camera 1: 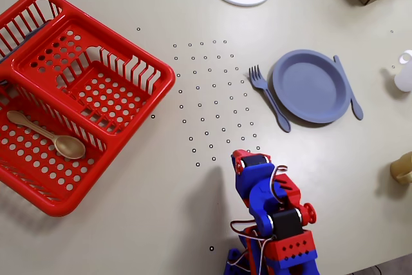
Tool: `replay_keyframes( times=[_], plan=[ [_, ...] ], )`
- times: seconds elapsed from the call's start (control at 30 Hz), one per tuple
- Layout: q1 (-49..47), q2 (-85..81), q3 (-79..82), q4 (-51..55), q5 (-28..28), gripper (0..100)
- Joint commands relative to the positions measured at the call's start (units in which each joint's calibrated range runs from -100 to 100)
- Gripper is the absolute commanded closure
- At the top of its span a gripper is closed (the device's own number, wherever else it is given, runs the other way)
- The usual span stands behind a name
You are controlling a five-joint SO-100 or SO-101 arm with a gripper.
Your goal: Push the fork on the left side of the plate
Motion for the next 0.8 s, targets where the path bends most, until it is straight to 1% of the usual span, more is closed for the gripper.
replay_keyframes(
  times=[0.0,0.33,0.77],
  plan=[
    [-0.76,-0.68,0.81,0.19,-0.59,100],
    [-0.18,-0.68,0.81,0.35,-1.22,100],
    [-0.40,-0.68,0.81,0.35,-0.63,100]
  ],
)
